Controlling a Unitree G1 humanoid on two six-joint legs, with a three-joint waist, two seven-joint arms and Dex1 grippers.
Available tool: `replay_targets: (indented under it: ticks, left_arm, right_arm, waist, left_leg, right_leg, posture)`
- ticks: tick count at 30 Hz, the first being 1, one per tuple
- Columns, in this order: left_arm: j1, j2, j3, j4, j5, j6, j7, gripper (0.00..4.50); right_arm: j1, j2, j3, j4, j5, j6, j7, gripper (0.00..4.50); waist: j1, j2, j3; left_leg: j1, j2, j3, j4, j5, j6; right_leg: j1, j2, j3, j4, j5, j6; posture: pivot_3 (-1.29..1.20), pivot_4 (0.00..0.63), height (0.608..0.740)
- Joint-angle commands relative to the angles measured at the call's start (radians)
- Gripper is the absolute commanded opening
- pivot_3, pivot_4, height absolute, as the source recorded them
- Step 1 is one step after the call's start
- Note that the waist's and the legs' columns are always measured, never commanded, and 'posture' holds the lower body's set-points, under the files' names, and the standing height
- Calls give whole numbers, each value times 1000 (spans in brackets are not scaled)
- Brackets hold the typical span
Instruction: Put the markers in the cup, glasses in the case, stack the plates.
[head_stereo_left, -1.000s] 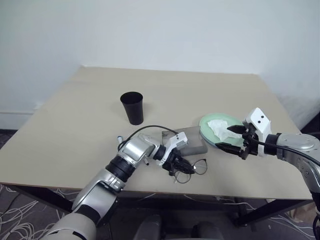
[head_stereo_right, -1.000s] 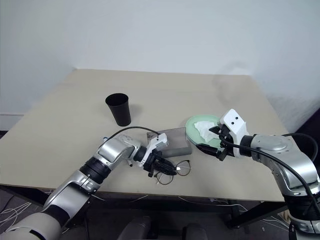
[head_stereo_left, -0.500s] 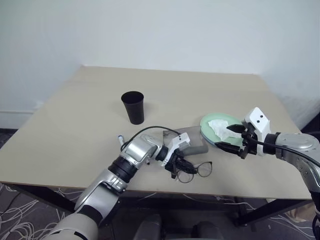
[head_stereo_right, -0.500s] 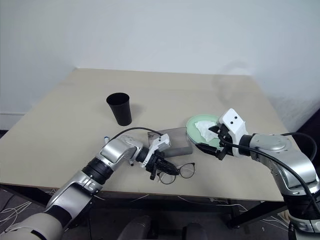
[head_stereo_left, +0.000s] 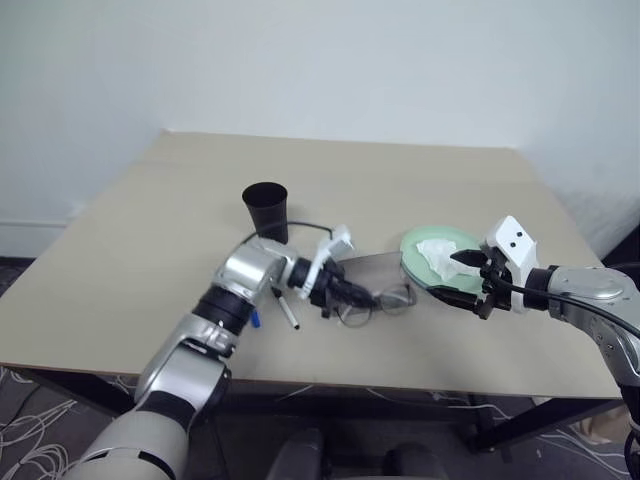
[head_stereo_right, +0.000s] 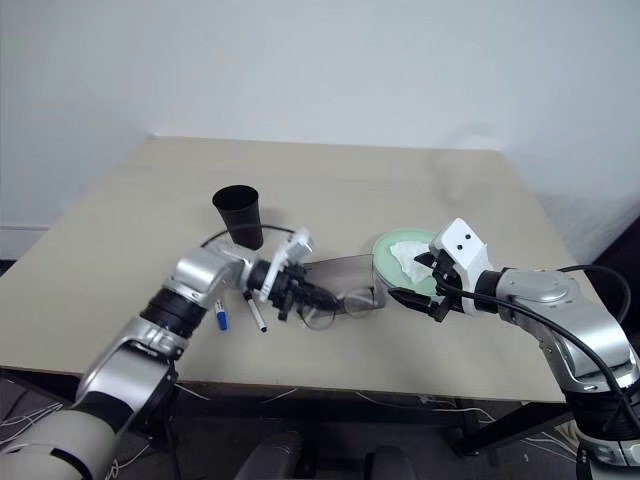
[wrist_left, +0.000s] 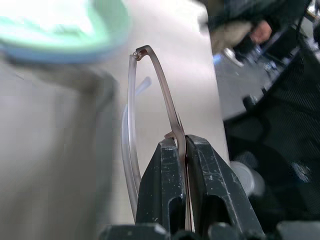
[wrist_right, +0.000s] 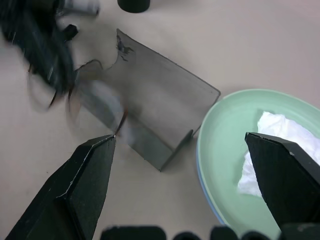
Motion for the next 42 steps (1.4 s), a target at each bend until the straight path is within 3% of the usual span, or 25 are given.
replay_targets:
  ticks: [1, 8, 15, 20, 28, 35, 38, 42]
  left_arm:
    - [-75, -17, 48, 136, 35, -128, -15, 46]
    - [-127, -117, 84, 386, 131, -390, 65, 46]
    - [-108, -170, 84, 480, 213, -536, 85, 46]
    - [-91, -169, 74, 493, 260, -527, 45, 46]
    - [-68, -137, 49, 406, 269, -340, -151, 46]
    - [-37, -124, 56, 331, 269, -294, -133, 46]
    - [-39, -127, 71, 326, 263, -286, -100, 670]
    - [-48, -126, 111, 303, 246, -296, -36, 2024]
  right_arm:
    - [-31, -17, -14, -7, -11, -23, 8, 4500]
    - [-53, -8, 3, 0, -12, -25, 11, 4500]
    - [-51, -4, 3, -11, -6, -20, 3, 4500]
    - [-40, -6, -4, -25, -2, -14, -3, 4500]
    - [-37, -5, -2, -26, -3, -14, -9, 4500]
    - [-47, 1, 10, -20, -5, -18, -7, 4500]
    - [-54, 3, 14, -19, -5, -18, -6, 4500]
    - [-61, 4, 18, -17, -4, -16, -5, 4500]
  waist:
    - [0, 0, 0]
    - [1, 0, 0]
    - [1, 0, 0]
    - [1, 0, 0]
    - [0, 0, 0]
    - [0, 0, 0]
    - [0, 0, 0]
    - [0, 0, 0]
  left_leg:
    - [0, 0, 0, 0, 0, 0]
    - [-1, 0, 0, 0, 0, 1]
    - [-1, 0, 0, 1, 0, 1]
    - [-1, 0, 1, 1, 0, 1]
    - [-1, 0, 1, 1, 0, 1]
    - [-1, 0, 1, 2, 0, 1]
    - [-1, 0, 1, 2, 0, 2]
    - [-1, 0, 1, 2, 0, 2]
  right_leg:
    - [0, 0, 0, 0, 0, 0]
    - [0, 0, 0, 0, 1, 1]
    - [-1, 0, 0, 0, 1, 2]
    - [0, 1, 0, 0, 2, 3]
    - [0, 1, -2, 0, 2, 3]
    - [0, 1, -1, 1, 2, 3]
    - [0, 1, -1, 1, 2, 3]
    - [0, 1, -1, 1, 2, 3]
  posture:
    - [0, 0, 725]
    - [0, 0, 725]
    - [0, 0, 725]
    - [0, 0, 725]
    - [0, 0, 725]
    - [0, 0, 725]
    - [0, 0, 725]
    - [0, 0, 725]
